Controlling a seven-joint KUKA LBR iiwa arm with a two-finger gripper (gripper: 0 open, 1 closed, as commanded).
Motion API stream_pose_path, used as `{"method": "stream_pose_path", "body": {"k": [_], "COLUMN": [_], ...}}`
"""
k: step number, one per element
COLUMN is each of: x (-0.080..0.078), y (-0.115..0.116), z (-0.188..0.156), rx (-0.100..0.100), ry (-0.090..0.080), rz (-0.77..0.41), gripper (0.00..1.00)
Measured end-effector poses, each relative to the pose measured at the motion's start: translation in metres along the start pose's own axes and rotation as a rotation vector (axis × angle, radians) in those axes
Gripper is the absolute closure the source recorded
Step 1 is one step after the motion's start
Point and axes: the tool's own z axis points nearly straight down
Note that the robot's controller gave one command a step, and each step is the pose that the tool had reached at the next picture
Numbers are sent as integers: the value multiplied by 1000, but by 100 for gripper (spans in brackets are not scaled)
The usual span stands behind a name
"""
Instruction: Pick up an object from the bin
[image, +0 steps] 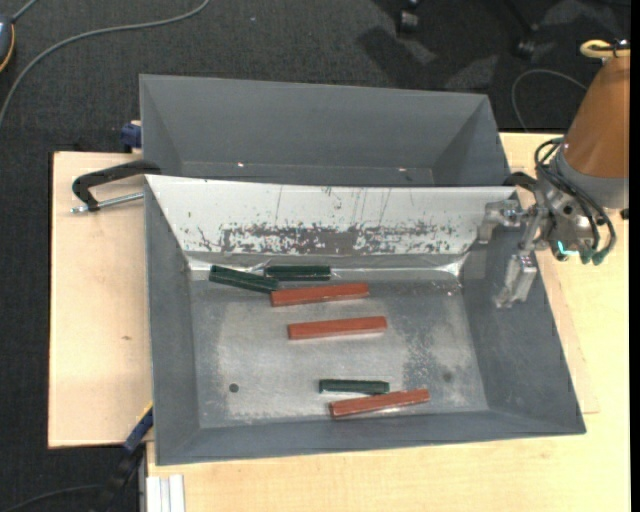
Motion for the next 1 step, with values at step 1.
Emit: {"method": "stream_pose_path", "body": {"k": [1], "x": [8], "y": [51], "z": [157], "rx": [-2], "ry": [1], "rz": [-89], "gripper": [0]}}
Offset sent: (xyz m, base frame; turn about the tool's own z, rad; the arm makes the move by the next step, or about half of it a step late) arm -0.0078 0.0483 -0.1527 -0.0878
